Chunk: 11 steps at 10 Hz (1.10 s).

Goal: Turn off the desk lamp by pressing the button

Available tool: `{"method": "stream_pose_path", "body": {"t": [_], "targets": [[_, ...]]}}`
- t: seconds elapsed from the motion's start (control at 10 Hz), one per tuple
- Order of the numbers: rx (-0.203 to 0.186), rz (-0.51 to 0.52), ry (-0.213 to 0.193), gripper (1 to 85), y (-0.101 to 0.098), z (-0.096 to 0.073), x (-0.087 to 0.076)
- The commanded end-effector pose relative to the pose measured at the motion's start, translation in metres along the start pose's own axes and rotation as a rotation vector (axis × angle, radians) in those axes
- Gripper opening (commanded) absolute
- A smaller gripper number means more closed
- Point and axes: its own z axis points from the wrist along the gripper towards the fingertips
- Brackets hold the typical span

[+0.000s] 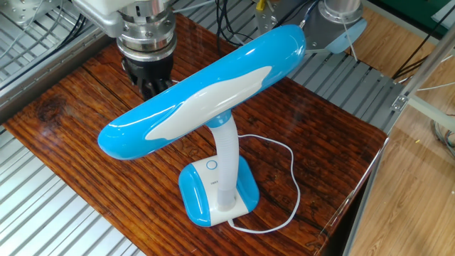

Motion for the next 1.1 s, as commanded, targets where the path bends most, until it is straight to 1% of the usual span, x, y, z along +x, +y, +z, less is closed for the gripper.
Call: {"method": "stream_pose_path", "body": {"t": [0.0, 0.1, 0.2, 0.3, 0.4, 0.5, 0.6, 0.7, 0.8, 0.9, 1.0], "targets": [[-0.009, 0.023, -0.047, 1.3, 0.003, -0.001, -0.011], [-0.009, 0.015, -0.048, 1.3, 0.001, -0.001, -0.011], [-0.022, 0.014, -0.056, 1.3, 0.002, 0.000, -0.010], [-0.051, 0.025, -0.058, 1.3, 0.005, 0.000, -0.007], [-0.077, 0.046, -0.043, 1.3, 0.009, 0.000, -0.001], [-0.121, 0.062, -0.025, 1.3, 0.019, -0.001, 0.005], [-0.135, 0.039, -0.028, 1.3, 0.022, 0.003, 0.012], [-0.159, 0.032, -0.076, 1.3, 0.029, 0.010, 0.009], [-0.190, 0.030, -0.114, 1.3, 0.037, 0.015, 0.009], [-0.183, 0.020, -0.114, 1.3, 0.038, 0.017, 0.012], [-0.236, 0.038, -0.051, 1.3, 0.058, 0.017, 0.031]]}}
